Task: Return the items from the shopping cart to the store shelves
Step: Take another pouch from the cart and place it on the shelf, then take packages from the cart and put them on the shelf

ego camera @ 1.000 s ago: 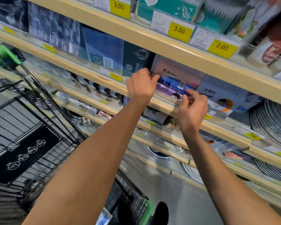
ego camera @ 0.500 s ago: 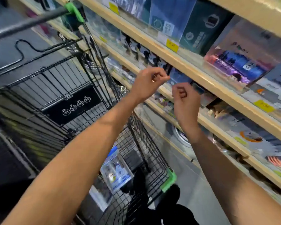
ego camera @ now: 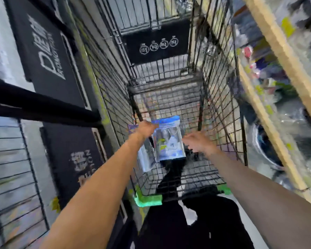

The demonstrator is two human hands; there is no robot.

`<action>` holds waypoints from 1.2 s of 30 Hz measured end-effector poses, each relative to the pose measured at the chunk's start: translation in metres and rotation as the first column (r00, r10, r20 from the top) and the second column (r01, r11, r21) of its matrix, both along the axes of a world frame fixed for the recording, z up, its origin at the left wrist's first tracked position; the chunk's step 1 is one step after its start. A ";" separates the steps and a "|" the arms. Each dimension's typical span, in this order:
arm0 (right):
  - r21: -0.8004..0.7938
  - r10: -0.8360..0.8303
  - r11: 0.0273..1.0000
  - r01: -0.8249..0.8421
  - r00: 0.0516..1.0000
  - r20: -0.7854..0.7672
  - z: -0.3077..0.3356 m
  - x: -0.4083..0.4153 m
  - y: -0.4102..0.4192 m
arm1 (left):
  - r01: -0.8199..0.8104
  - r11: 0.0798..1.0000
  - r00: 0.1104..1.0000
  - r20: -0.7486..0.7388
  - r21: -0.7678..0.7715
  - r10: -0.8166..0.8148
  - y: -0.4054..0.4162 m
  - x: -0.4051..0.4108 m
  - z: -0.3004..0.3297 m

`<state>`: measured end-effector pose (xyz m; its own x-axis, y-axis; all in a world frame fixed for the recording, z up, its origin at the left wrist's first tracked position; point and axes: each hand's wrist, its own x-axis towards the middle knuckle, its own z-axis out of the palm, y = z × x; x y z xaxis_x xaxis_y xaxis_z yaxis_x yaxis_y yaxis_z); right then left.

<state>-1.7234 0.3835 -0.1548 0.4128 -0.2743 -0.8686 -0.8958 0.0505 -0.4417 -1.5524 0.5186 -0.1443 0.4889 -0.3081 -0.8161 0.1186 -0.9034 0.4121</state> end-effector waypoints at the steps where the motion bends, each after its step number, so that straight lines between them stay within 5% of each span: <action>1: 0.010 0.027 1.000 -0.027 0.999 -0.023 -0.005 0.003 0.006 | 0.095 0.994 0.995 0.020 0.045 -0.096 0.007 -0.009 -0.003; 3: 0.016 0.064 0.998 -0.063 0.996 -0.060 -0.026 0.007 0.017 | 0.225 0.961 0.934 0.248 0.158 -0.259 0.027 -0.025 -0.012; 5: 0.006 0.034 0.999 -0.033 0.996 -0.088 -0.048 0.007 0.025 | 0.169 0.977 0.835 0.507 0.131 -0.212 0.044 -0.040 -0.008; 7: -0.044 0.010 0.999 -0.015 0.993 -0.115 -0.064 0.006 0.033 | 0.148 0.973 0.769 0.598 0.177 -0.226 0.052 -0.046 -0.007; 15: -0.039 -0.356 0.935 0.354 0.925 -0.135 -0.085 0.010 0.057 | 0.104 0.952 0.825 0.509 0.289 -0.245 0.032 -0.049 -0.019; 19: -0.055 -0.412 0.911 0.408 0.909 -0.072 -0.092 0.015 0.064 | 0.171 0.933 0.764 0.556 0.316 -0.328 0.045 -0.059 -0.030; 21: -0.108 -0.328 0.941 0.321 0.943 -0.049 -0.093 0.018 0.071 | 0.105 0.970 0.752 0.621 0.218 -0.222 0.051 -0.073 -0.034; 25: -0.265 -0.121 0.959 0.103 0.991 -0.050 -0.082 0.020 0.079 | -0.254 0.965 0.757 0.608 -0.062 0.238 0.054 -0.107 -0.038; 32: -0.306 -0.234 0.930 0.205 0.970 -0.061 -0.056 -0.011 0.055 | -0.285 0.908 0.927 0.327 0.306 0.181 0.055 -0.100 -0.048; 36: -0.229 -0.384 0.895 0.382 0.923 0.039 -0.041 -0.032 0.041 | -0.285 0.913 0.933 0.305 0.292 0.194 0.050 -0.084 -0.059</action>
<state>-1.7556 0.4248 -0.1960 0.2302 -0.6006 -0.7657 -0.8305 0.2888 -0.4762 -1.6367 0.5688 -0.2033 0.7247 0.1064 -0.6808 0.2767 -0.9498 0.1461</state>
